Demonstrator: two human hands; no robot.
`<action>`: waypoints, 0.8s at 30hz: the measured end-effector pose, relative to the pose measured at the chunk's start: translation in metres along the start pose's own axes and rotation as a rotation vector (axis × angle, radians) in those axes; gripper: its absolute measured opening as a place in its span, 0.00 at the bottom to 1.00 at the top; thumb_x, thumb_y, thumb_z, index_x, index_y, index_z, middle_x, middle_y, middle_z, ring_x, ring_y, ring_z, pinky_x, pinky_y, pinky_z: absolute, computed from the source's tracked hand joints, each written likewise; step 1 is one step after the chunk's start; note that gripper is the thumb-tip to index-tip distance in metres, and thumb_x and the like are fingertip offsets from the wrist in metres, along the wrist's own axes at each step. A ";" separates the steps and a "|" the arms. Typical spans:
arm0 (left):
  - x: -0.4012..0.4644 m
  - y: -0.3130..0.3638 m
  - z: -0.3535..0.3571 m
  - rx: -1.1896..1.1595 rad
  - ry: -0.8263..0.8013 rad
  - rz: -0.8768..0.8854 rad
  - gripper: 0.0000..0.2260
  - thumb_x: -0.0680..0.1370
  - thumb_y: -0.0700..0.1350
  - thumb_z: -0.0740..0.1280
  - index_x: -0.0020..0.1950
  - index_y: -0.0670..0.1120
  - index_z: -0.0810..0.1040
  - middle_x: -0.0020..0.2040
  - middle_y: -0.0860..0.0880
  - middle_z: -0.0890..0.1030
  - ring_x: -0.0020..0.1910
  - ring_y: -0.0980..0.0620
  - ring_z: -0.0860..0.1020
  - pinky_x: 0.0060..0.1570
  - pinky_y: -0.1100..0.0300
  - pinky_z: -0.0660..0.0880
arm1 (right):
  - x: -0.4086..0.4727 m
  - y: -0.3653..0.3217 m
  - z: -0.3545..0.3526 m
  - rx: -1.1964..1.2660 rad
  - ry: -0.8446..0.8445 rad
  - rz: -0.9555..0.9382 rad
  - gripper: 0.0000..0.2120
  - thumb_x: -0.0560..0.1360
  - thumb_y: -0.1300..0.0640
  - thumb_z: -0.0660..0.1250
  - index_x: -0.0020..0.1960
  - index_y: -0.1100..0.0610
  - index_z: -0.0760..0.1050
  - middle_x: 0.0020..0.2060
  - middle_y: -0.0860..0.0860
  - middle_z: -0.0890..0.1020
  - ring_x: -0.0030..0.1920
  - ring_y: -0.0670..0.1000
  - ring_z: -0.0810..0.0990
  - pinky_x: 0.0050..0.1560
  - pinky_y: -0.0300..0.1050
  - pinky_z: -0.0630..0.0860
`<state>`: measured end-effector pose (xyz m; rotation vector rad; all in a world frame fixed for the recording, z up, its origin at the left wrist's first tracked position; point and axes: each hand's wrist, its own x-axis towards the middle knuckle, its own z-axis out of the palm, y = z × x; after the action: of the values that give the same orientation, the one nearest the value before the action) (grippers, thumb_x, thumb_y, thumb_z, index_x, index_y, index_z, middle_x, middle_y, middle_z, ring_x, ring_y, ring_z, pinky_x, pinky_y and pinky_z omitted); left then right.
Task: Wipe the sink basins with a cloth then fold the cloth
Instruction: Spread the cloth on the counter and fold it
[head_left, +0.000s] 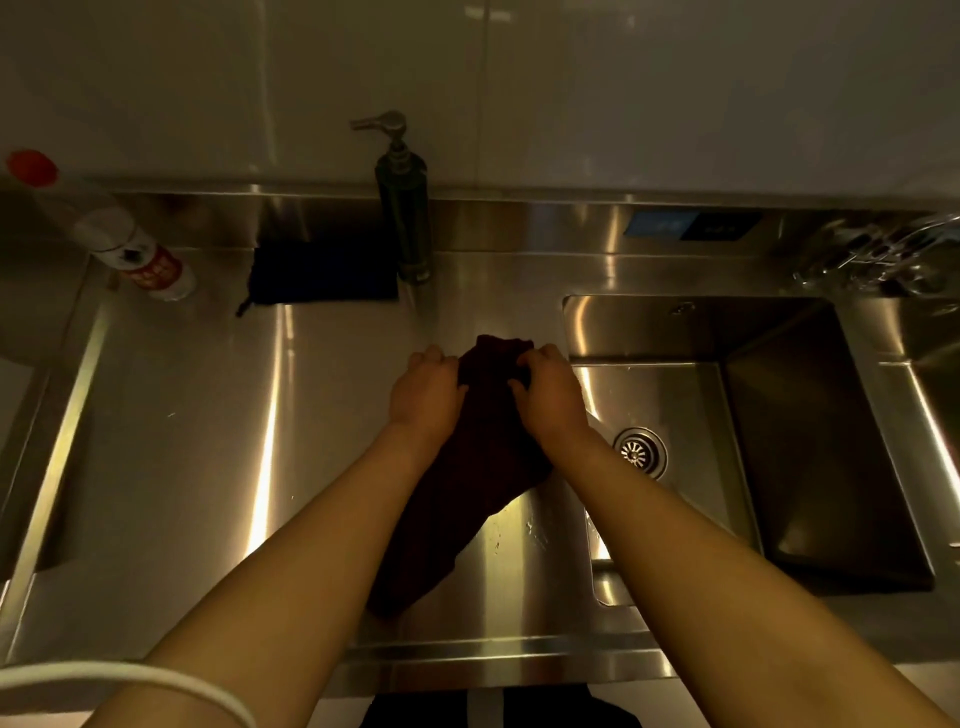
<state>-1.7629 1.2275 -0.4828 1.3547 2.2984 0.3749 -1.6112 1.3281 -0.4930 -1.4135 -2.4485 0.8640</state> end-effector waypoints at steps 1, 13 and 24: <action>0.001 -0.001 0.001 0.001 -0.001 0.000 0.10 0.84 0.45 0.63 0.58 0.41 0.81 0.57 0.42 0.77 0.57 0.43 0.76 0.47 0.52 0.74 | 0.002 0.001 0.001 -0.010 -0.002 -0.009 0.09 0.78 0.62 0.68 0.57 0.60 0.79 0.54 0.55 0.77 0.51 0.54 0.78 0.52 0.44 0.76; 0.006 -0.027 -0.066 -0.247 0.459 0.017 0.04 0.82 0.45 0.67 0.53 0.47 0.80 0.50 0.48 0.79 0.44 0.51 0.79 0.42 0.55 0.75 | 0.037 -0.024 -0.063 0.288 0.384 -0.012 0.02 0.80 0.60 0.67 0.52 0.58 0.77 0.50 0.52 0.77 0.48 0.50 0.78 0.48 0.42 0.75; -0.011 -0.059 -0.051 -0.145 0.343 -0.138 0.11 0.82 0.44 0.68 0.63 0.44 0.79 0.58 0.45 0.78 0.54 0.44 0.79 0.47 0.50 0.77 | 0.025 -0.001 -0.034 0.221 0.176 0.273 0.09 0.79 0.61 0.65 0.59 0.56 0.78 0.57 0.55 0.78 0.55 0.56 0.80 0.56 0.51 0.78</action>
<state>-1.8285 1.1886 -0.4621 1.1238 2.5629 0.7631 -1.6104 1.3619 -0.4685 -1.6827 -1.9952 0.9820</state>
